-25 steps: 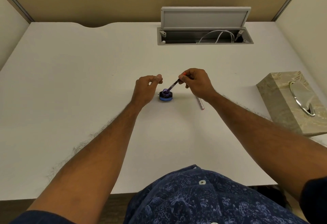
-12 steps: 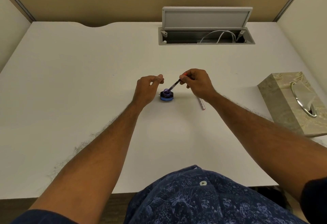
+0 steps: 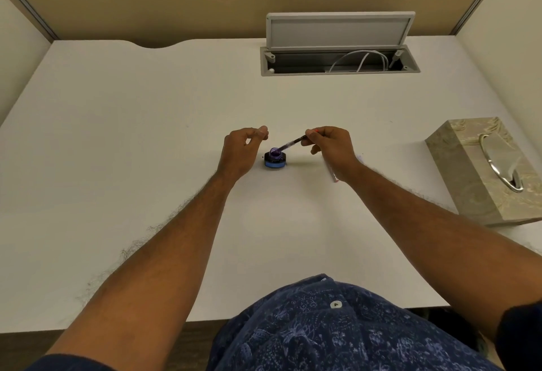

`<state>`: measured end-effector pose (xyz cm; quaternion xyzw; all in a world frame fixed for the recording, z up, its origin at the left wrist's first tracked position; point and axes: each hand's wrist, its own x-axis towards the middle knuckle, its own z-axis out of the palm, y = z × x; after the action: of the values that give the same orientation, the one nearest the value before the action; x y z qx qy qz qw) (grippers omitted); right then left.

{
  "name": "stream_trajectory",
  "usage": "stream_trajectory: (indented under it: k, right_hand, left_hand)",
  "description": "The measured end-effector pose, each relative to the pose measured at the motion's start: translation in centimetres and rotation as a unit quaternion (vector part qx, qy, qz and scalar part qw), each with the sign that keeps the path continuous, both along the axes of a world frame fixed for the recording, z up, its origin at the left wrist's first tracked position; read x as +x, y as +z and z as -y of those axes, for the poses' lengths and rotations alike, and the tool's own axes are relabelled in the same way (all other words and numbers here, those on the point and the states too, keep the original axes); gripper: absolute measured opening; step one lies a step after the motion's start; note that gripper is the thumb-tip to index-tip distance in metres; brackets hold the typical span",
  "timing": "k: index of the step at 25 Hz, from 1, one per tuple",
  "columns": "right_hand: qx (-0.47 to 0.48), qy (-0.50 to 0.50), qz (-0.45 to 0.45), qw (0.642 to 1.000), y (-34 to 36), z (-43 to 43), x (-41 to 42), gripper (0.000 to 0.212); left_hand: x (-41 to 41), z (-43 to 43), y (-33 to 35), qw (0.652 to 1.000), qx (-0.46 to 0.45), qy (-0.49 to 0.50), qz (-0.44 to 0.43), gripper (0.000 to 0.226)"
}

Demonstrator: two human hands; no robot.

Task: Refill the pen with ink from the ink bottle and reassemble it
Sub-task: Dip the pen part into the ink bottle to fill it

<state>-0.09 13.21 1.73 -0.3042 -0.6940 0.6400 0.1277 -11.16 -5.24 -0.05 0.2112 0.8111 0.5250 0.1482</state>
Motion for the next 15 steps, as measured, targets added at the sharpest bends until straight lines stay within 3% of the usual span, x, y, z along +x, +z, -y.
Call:
stream_trajectory:
  k: [7,11,15]
  right_hand:
    - [-0.121,-0.071,0.020,0.990,-0.5,0.1,0.9,0.013]
    - [-0.259,-0.101,-0.015,0.960,-0.1,0.1,1.5,0.009]
    - [-0.344,-0.111,-0.029,0.932,0.2,0.6,2.1,0.007]
  left_hand:
    - [0.6,0.5,-0.1,0.999,-0.001,0.035,0.001,0.035]
    - [1.5,0.5,0.2,0.997,0.032,0.066,0.012,0.027]
    - [3.2,-0.2,0.6,0.997,0.047,0.063,0.001,0.034]
